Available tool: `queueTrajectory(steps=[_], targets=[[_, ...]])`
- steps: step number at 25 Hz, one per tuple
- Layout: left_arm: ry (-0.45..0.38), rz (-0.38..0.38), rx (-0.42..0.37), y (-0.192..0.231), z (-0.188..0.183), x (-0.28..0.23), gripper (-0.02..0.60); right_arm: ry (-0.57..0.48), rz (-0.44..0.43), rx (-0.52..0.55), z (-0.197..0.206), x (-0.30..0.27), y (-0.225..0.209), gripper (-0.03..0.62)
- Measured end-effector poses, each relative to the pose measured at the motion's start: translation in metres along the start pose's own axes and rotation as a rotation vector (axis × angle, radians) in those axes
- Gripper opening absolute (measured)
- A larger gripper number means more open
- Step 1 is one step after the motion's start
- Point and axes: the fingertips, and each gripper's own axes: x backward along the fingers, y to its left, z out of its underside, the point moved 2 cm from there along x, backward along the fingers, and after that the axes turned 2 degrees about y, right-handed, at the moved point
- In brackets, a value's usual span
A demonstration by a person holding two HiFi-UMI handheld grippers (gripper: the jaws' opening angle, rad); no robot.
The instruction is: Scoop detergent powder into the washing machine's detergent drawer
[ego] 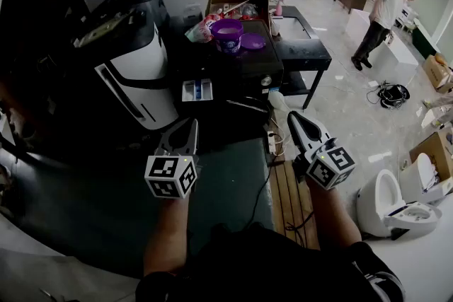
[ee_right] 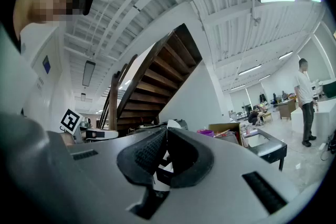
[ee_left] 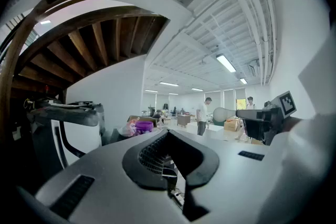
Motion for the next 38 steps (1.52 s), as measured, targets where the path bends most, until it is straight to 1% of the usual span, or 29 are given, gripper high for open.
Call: queueTrajectory(steps=[9,14,19,25,33,38], targets=[[0.015,0.003,0.002,-0.021,0.003,-0.012,0.008,-0.003,-0.007,-0.008,-0.001,0.014,-0.017,0.018],[0.017,0.014,-0.006,-0.041,0.003,-0.021,0.008,-0.014,-0.001,-0.021,-0.002,0.031,-0.034,0.018],[0.022,0.016,-0.017,-0.067,0.004,-0.031,0.008,-0.024,-0.029,-0.051,-0.005,0.054,-0.050,0.018],[0.028,0.016,-0.018,-0.091,0.008,-0.037,0.008,-0.032,0.001,-0.084,0.001,0.082,-0.073,0.020],[0.042,0.032,-0.012,-0.096,0.014,-0.056,0.008,-0.014,0.013,-0.102,0.007,0.080,-0.086,0.020],[0.037,0.043,-0.007,-0.083,0.014,-0.076,0.008,-0.004,0.017,-0.094,0.008,0.061,-0.095,0.020]])
